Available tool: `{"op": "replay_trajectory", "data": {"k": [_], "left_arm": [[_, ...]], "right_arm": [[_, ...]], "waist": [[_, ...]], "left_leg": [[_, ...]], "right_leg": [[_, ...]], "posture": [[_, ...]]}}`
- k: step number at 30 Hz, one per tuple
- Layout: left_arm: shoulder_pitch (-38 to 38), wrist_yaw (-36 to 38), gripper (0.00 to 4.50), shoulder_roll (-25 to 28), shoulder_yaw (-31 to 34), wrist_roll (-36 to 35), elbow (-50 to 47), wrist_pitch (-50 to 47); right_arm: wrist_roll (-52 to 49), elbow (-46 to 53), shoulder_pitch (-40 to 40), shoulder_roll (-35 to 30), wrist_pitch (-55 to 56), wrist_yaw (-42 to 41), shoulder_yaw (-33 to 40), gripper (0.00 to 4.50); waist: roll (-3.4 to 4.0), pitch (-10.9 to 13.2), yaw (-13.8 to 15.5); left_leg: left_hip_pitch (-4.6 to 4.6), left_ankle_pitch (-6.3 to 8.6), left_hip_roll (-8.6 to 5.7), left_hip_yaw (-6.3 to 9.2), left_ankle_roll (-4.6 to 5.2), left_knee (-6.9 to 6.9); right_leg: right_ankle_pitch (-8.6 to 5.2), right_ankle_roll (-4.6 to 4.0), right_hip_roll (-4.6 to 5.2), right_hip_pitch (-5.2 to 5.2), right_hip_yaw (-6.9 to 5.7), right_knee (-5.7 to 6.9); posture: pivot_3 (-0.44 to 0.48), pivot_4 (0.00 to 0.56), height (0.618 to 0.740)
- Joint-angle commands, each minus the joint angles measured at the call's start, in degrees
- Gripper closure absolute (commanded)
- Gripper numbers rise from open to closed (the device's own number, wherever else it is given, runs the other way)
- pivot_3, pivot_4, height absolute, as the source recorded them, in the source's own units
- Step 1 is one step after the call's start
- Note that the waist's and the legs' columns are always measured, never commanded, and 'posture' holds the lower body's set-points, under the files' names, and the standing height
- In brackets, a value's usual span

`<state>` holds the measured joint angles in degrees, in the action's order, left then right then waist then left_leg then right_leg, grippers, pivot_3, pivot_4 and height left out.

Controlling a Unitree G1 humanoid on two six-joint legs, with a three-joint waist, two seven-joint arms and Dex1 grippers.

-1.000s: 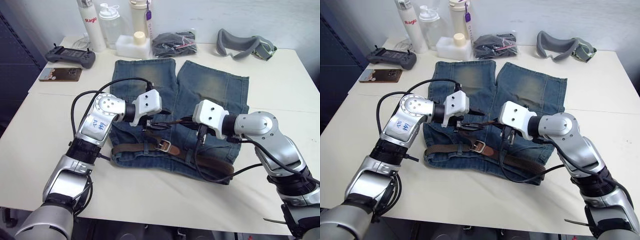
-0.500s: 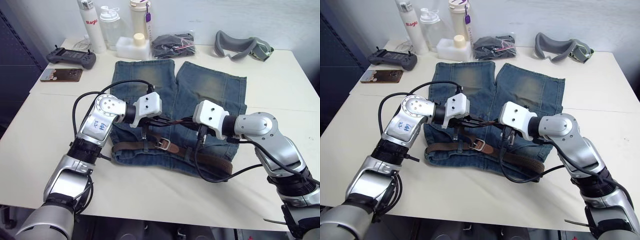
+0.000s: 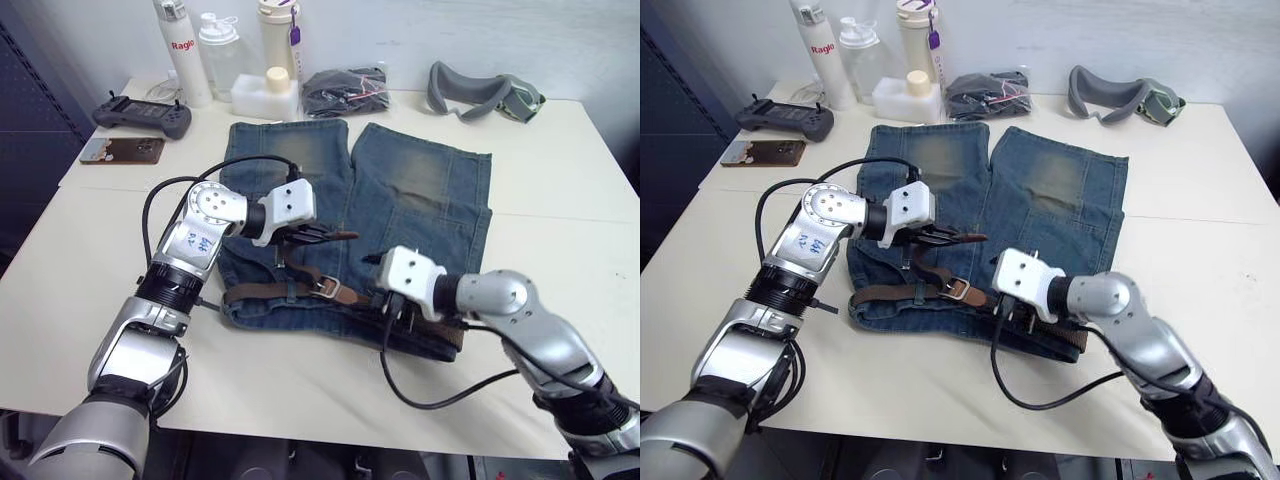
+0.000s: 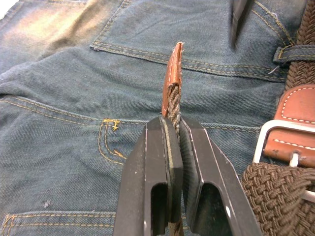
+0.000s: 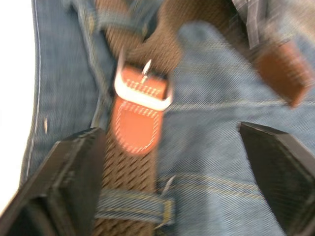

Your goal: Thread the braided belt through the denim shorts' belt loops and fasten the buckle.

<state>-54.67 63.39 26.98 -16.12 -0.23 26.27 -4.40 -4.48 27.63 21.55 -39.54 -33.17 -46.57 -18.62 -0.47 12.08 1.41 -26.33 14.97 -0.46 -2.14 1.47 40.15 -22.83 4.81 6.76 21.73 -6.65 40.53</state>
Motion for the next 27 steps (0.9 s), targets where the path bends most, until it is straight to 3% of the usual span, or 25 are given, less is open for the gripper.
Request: {"op": "replay_trajectory", "data": {"k": [1, 12, 15, 22, 23, 27], "left_arm": [[-1.61, 0.48, 4.50, 0.16, 0.12, 1.05, 1.29, 2.10], [-0.17, 1.74, 4.50, 1.13, 0.88, 0.66, -0.62, 1.33], [0.71, 2.53, 4.50, 1.62, 1.21, -0.14, -2.28, 0.68], [0.79, 4.55, 4.50, 3.59, 2.41, -0.81, -1.33, 2.68], [0.71, 4.72, 4.50, 3.73, 2.46, -0.85, -1.14, 3.00], [-1.14, 6.55, 4.50, 4.75, 2.77, -0.29, 1.48, 7.01]], "right_arm": [[1.15, 2.15, -0.64, 1.85, 1.41, 1.64, -1.02, 0.10], [8.48, -2.67, 1.35, 3.74, 6.93, 4.92, -2.74, 0.10], [10.03, -4.34, 1.71, 3.78, 9.16, 5.72, -2.50, 0.89], [13.41, -7.45, 2.40, 3.99, 14.23, 7.40, -1.22, 4.17], [13.56, -7.54, 2.31, 4.10, 14.61, 7.52, -1.10, 4.46], [13.15, -6.94, 1.94, 4.00, 15.82, 7.90, 0.58, 4.46]], "waist": [[0.00, 0.00, -0.07], [-0.05, -0.02, -0.05], [-0.06, -0.03, -0.09], [-0.06, -0.03, -0.15], [-0.06, -0.03, -0.14], [-0.06, -0.03, -0.12]], "left_leg": [[0.01, -0.02, 0.00, 0.00, -0.03, 0.00], [-0.14, -0.16, 0.00, -0.14, -0.17, 0.18], [-0.40, -0.19, 0.00, -0.18, -0.19, 0.42], [-0.96, -0.16, 0.09, -0.15, -0.15, 0.96], [-0.96, -0.16, 0.09, -0.15, -0.15, 0.96], [-0.99, -0.16, 0.09, -0.15, -0.15, 0.99]], "right_leg": [[0.00, 0.00, 0.00, 0.01, 0.00, 0.03], [0.00, -0.10, 0.02, 0.48, 0.26, 0.66], [-0.05, -0.19, 0.03, 0.81, 0.33, 1.00], [-0.11, -0.30, 0.00, 1.32, 0.29, 1.41], [-0.11, -0.30, 0.00, 1.32, 0.29, 1.42], [-0.12, -0.31, 0.00, 1.33, 0.28, 1.42]], "posture": [[0.000, 0.150, 0.656], [0.000, 0.150, 0.656], [0.000, 0.150, 0.656], [0.000, 0.150, 0.656], [0.000, 0.150, 0.656], [0.000, 0.150, 0.656]]}}
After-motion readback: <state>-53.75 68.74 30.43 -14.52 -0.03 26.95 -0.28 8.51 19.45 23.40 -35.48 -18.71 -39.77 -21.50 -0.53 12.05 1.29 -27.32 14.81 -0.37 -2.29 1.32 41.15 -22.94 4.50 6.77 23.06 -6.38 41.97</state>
